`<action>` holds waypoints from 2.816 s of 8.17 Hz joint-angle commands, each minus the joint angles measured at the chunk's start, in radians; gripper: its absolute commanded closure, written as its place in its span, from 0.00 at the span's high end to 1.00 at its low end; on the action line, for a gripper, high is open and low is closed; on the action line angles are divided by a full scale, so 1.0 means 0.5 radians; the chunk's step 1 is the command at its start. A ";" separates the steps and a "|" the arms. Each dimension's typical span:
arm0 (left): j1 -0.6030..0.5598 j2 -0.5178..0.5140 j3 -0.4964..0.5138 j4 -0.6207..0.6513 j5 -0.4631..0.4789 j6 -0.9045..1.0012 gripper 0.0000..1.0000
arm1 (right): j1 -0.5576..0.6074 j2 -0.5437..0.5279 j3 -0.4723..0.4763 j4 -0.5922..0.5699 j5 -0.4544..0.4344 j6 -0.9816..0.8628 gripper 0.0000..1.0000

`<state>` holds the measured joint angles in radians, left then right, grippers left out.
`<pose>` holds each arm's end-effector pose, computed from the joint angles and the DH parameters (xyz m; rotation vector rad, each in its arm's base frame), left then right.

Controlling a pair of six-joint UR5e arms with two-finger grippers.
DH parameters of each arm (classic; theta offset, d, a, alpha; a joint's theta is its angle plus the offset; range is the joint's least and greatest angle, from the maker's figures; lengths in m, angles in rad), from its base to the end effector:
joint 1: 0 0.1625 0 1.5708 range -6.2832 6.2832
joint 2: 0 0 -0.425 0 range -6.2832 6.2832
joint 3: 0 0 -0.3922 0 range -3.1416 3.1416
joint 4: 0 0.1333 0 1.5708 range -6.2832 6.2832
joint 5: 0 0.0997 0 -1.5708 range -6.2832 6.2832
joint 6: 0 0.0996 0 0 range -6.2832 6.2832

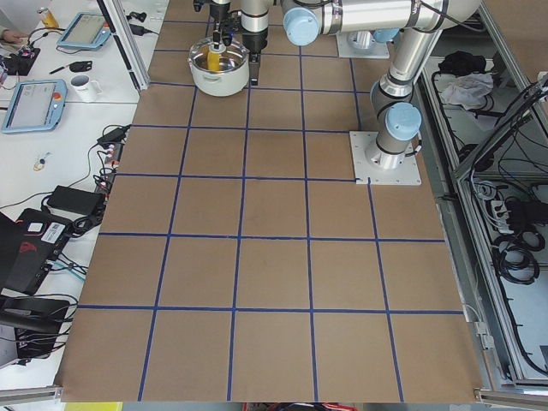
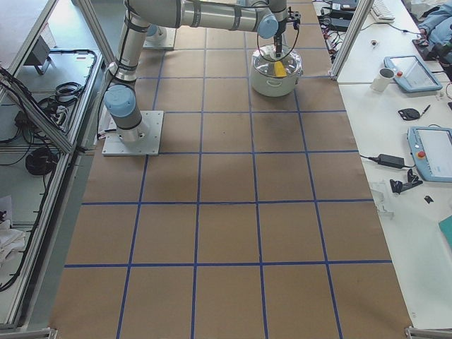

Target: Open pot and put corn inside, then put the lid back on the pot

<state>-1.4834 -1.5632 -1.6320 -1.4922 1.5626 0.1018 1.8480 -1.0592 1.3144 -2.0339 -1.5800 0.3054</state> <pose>-0.0908 -0.5004 0.4694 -0.0227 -3.1355 0.0402 0.3204 -0.6425 0.3572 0.0448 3.0747 -0.3114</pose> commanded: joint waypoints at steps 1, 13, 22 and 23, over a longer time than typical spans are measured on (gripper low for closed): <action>0.000 -0.024 0.000 0.002 -0.005 0.002 1.00 | -0.002 -0.002 0.019 0.000 -0.003 0.000 0.21; -0.003 0.074 0.003 -0.022 0.007 0.002 1.00 | -0.231 -0.852 0.379 0.536 0.003 -0.153 1.00; -0.003 0.061 0.000 -0.047 0.023 0.023 1.00 | -0.367 -1.171 0.455 1.052 -0.031 -0.381 1.00; 0.000 0.061 0.000 -0.047 0.023 0.033 1.00 | -0.367 -1.171 0.448 1.052 -0.082 -0.375 1.00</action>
<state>-1.4849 -1.5323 -1.6321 -1.5154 1.5729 0.1139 1.6643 -1.6455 1.5440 -1.5052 -1.5938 0.1158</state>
